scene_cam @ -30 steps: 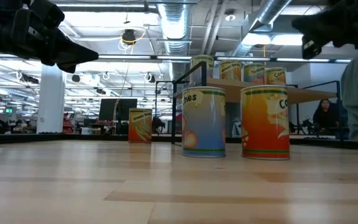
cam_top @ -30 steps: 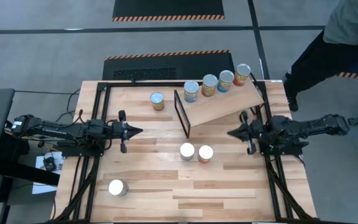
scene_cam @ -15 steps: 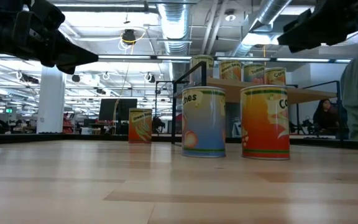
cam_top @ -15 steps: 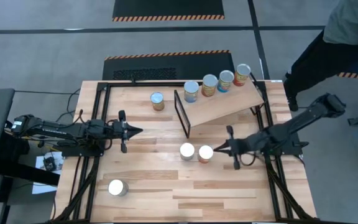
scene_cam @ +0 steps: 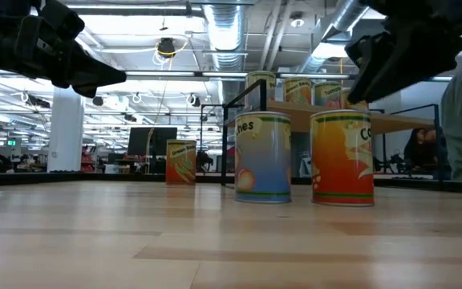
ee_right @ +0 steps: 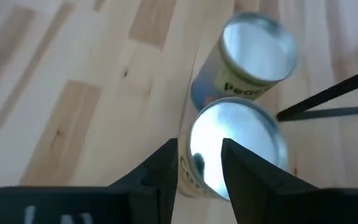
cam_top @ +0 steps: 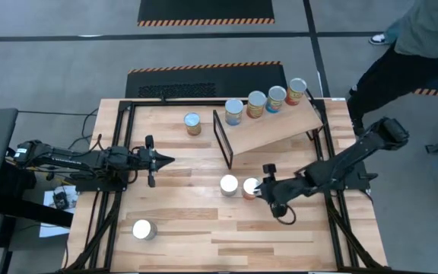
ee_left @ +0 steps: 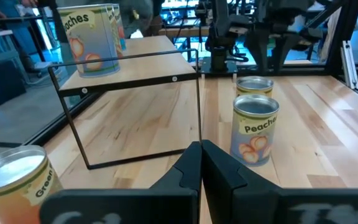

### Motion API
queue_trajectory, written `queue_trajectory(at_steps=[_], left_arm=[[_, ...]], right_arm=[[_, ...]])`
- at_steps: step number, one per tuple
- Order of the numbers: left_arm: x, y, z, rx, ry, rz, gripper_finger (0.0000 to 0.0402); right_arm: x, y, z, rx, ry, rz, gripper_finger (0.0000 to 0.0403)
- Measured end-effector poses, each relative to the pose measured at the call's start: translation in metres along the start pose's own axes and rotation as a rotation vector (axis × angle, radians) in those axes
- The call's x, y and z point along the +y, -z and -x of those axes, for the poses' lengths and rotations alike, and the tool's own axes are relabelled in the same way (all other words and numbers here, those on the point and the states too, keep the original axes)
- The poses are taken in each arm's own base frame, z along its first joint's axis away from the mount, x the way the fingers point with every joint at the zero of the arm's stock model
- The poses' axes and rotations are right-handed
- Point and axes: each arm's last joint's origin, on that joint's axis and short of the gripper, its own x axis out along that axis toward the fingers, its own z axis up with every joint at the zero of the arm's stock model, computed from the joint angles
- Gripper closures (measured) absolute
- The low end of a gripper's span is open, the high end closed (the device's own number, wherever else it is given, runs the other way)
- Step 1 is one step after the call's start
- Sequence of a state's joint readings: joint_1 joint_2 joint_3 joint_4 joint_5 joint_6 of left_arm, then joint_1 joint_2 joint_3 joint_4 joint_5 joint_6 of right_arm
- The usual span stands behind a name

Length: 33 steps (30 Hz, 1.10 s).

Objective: Pick and place cans onto a shelf
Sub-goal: Put the canned corn aligned with the other canned corn on the shelf

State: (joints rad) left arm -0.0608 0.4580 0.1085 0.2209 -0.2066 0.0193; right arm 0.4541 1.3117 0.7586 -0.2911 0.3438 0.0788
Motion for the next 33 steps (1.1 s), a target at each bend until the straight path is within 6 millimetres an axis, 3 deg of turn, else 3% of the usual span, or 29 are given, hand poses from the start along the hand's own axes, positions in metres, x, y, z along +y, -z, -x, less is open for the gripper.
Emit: queue_trajectory(at_steps=[5, 9, 18, 20, 25, 33], left_arm=[[0.0, 0.0, 0.0, 0.002, 0.0, 0.003, 0.0401], [0.0, 0.0, 0.0, 0.005, -0.002, 0.004, 0.0401], [0.0, 0.0, 0.0, 0.005, -0.003, 0.004, 0.0401], [0.0, 0.0, 0.0, 0.005, -0.003, 0.004, 0.0401], [0.0, 0.001, 0.0, 0.005, -0.003, 0.004, 0.0401], [0.0, 0.0, 0.0, 0.005, -0.003, 0.007, 0.0401]], right_arm=[[0.004, -0.003, -0.011, 0.084, 0.006, 0.03, 0.0247], [0.003, -0.003, -0.02, 0.107, 0.023, 0.028, 0.0264], [-0.004, -0.003, -0.025, 0.119, 0.047, 0.007, 0.0383], [-0.005, -0.004, -0.022, 0.116, 0.037, 0.005, 0.0393], [-0.004, -0.015, -0.001, 0.128, 0.012, -0.028, 0.0386], [-0.014, -0.039, 0.062, 0.176, 0.039, -0.118, 0.0394]])
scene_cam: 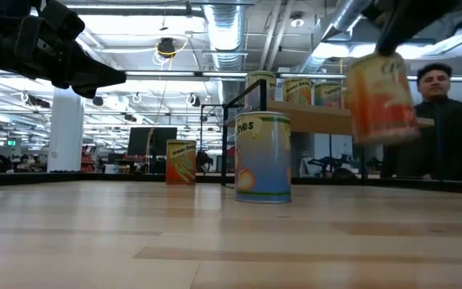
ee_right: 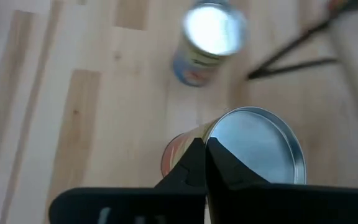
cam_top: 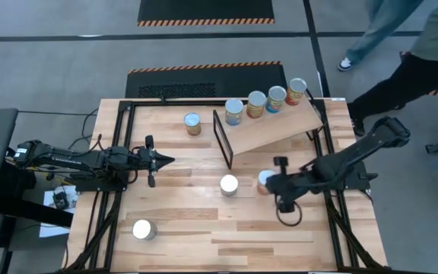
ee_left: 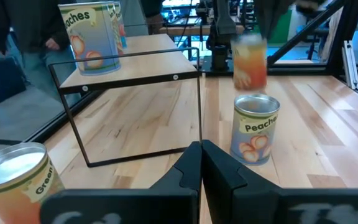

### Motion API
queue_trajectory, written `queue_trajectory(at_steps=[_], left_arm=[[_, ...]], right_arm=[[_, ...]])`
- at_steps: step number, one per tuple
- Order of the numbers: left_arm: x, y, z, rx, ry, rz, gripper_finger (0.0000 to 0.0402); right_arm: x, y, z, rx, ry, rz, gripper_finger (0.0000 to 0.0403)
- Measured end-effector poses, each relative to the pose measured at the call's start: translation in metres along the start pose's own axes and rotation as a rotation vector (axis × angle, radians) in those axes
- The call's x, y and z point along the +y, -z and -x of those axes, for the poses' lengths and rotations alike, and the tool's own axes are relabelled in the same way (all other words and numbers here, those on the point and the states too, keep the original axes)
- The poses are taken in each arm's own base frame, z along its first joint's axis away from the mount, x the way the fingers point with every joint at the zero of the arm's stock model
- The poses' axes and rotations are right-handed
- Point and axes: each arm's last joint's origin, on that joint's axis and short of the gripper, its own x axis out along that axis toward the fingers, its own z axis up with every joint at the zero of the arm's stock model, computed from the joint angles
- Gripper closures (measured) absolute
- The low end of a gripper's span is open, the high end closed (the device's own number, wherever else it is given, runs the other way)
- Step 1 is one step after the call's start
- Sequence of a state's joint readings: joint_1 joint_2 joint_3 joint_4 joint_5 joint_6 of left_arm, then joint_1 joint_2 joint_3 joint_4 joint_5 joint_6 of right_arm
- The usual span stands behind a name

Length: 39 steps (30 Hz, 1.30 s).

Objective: Pick and place cans onto a shelf
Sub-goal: Put the canned corn aligned with the other canned corn on the shelf

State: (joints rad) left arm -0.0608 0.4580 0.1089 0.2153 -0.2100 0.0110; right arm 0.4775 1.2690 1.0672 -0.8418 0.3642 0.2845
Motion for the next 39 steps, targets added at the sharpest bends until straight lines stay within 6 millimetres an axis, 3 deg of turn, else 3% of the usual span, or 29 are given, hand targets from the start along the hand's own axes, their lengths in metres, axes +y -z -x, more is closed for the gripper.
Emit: queue_trajectory(at_steps=[8, 13, 17, 23, 32, 39], left_arm=[[0.0, 0.0, 0.0, 0.001, 0.0, 0.005, 0.0401], [0.0, 0.0, 0.0, 0.001, 0.0, 0.007, 0.0401], [0.0, 0.0, 0.0, 0.001, 0.0, 0.008, 0.0401], [0.0, 0.0, 0.0, 0.001, 0.0, 0.008, 0.0401], [0.0, 0.002, 0.0, 0.024, 0.0, 0.003, 0.0401], [0.0, 0.002, 0.0, 0.025, 0.0, 0.011, 0.0401]], right_arm=[[-0.043, 0.011, 0.081, 0.025, 0.241, -0.162, 0.0398], [-0.079, 0.022, 0.105, -0.035, 0.388, -0.309, 0.0397], [-0.108, 0.031, 0.112, 0.004, 0.504, -0.348, 0.0398], [-0.14, 0.041, 0.115, 0.157, 0.559, -0.173, 0.0396], [-0.164, 0.045, 0.121, 0.115, 0.433, -0.044, 0.0397], [-0.174, 0.063, 0.103, 0.189, 0.417, -0.056, 0.0399]])
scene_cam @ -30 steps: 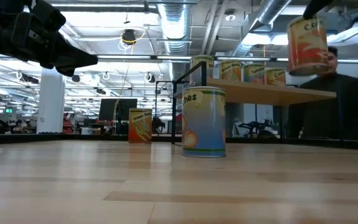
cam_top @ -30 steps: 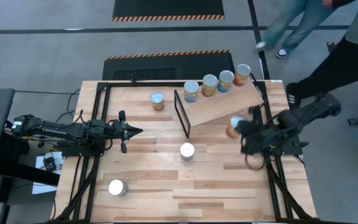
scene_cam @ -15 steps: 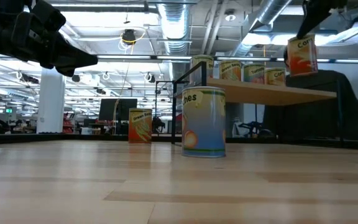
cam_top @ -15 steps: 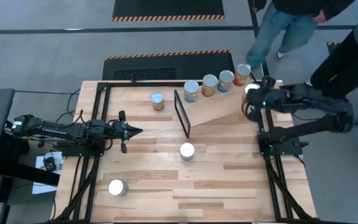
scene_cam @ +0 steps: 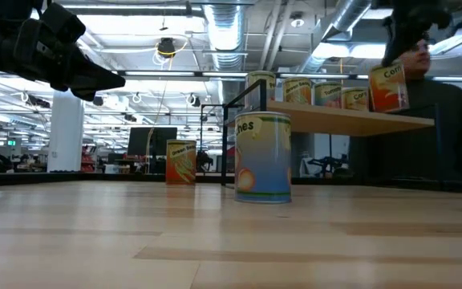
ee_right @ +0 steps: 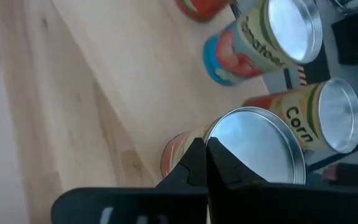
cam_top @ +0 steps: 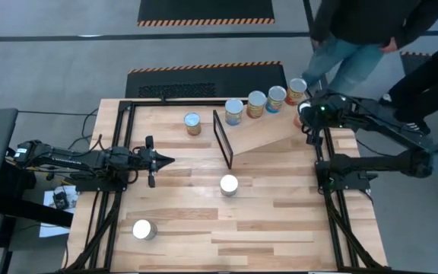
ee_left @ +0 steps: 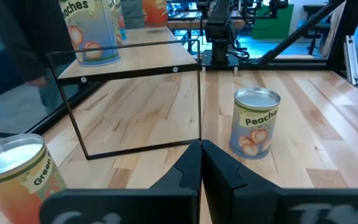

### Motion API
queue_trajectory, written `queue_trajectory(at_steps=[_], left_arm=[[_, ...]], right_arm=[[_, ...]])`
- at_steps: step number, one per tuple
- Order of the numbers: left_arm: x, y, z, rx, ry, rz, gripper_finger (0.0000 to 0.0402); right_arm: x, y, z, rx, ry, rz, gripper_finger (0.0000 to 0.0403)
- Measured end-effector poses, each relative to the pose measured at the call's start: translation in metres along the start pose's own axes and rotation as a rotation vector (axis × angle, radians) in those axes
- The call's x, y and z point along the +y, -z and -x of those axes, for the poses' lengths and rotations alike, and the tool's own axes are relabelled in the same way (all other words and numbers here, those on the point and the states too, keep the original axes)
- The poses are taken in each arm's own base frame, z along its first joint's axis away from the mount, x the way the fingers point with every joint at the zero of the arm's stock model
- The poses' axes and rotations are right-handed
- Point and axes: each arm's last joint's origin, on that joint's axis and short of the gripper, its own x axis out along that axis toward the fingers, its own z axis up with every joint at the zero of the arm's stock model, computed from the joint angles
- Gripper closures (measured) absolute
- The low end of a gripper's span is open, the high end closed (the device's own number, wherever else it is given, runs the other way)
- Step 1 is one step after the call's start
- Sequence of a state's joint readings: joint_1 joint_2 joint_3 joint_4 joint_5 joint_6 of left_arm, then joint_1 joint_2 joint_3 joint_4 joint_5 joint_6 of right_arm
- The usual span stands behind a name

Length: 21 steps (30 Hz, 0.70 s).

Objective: Pick and place cans onto a shelf
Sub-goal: Put the canned corn aligned with the other canned corn on the shelf

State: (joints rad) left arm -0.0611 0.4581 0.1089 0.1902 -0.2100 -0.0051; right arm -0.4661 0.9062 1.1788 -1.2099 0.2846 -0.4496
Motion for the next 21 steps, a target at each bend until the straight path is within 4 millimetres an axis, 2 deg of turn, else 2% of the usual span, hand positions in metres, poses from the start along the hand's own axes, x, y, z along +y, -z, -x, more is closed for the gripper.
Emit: queue_trajectory(at_steps=[5, 21], left_arm=[[0.0, 0.0, 0.0, -0.001, -0.015, 0.0, 0.0401], [0.001, 0.0, 0.0, -0.002, -0.023, 0.002, 0.0401]], right_arm=[[-0.005, 0.008, -0.007, -0.006, 0.05, -0.01, 0.0397], [-0.02, 0.012, -0.014, 0.017, 0.071, -0.088, 0.0383]])
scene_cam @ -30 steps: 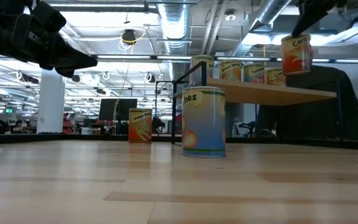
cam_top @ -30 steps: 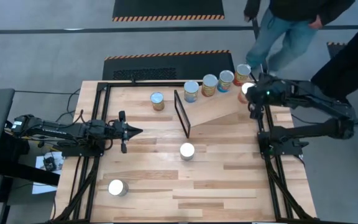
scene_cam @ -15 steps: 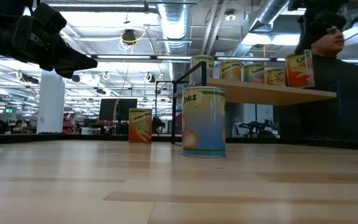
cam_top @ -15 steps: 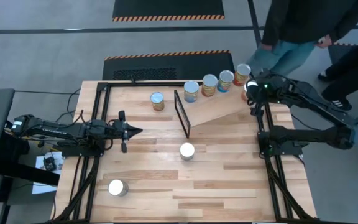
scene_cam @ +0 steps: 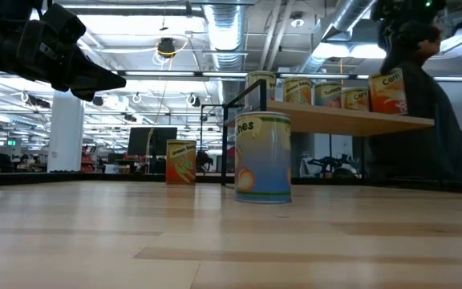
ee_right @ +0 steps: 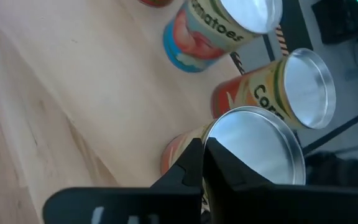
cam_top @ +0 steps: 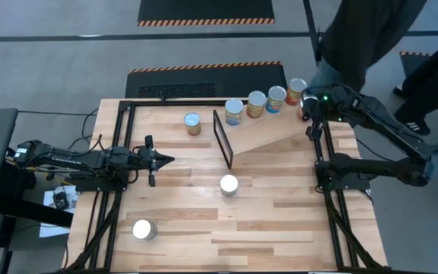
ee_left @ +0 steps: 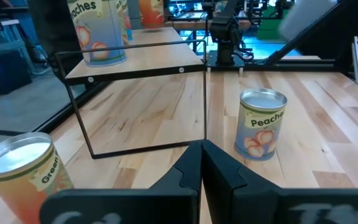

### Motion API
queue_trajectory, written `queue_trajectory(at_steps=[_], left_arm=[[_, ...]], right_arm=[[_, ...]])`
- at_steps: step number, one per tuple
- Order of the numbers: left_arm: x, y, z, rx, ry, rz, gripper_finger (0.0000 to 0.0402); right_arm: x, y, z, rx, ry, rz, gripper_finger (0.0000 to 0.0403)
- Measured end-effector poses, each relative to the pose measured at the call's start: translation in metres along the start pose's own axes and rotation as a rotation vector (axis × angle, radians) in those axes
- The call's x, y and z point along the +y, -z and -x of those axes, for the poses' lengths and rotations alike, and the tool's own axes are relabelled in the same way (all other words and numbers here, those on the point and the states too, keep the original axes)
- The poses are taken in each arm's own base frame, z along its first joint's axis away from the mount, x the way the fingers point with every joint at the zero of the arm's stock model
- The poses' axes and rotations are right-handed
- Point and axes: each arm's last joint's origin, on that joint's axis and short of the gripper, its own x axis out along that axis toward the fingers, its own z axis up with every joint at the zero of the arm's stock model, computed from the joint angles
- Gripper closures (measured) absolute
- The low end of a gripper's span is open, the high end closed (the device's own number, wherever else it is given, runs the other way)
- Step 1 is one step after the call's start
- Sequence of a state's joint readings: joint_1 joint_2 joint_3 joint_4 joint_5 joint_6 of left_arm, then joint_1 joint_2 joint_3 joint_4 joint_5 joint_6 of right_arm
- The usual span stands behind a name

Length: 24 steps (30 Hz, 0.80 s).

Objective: Pick and place cans onto a shelf
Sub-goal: Put the canned corn aligned with the other canned corn on the shelf

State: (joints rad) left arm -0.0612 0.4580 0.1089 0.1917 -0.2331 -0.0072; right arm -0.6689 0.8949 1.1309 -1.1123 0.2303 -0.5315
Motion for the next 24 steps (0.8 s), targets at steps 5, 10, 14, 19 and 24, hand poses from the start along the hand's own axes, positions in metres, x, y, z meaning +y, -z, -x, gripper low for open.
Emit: queue_trajectory(at_steps=[5, 10, 14, 19, 24], left_arm=[[0.0, 0.0, 0.0, 0.0, 0.0, 0.001, 0.0401], [0.0, 0.0, 0.0, 0.0, 0.0, 0.001, 0.0401], [0.0, 0.0, 0.0, 0.0, 0.0, 0.001, 0.0401], [0.0, 0.0, 0.0, 0.0, 0.0, 0.001, 0.0401], [0.0, 0.0, 0.0, 0.0, 0.0, 0.001, 0.0401]], right_arm=[[-0.003, -0.001, -0.005, 0.023, 0.001, -0.043, 0.0376], [-0.005, -0.003, -0.011, 0.043, 0.0, -0.066, 0.036], [-0.006, -0.005, -0.016, 0.057, 0.001, -0.082, 0.035], [-0.008, -0.007, -0.018, 0.054, 0.013, -0.089, 0.0341], [-0.009, -0.007, -0.015, 0.024, 0.029, -0.097, 0.0336]])
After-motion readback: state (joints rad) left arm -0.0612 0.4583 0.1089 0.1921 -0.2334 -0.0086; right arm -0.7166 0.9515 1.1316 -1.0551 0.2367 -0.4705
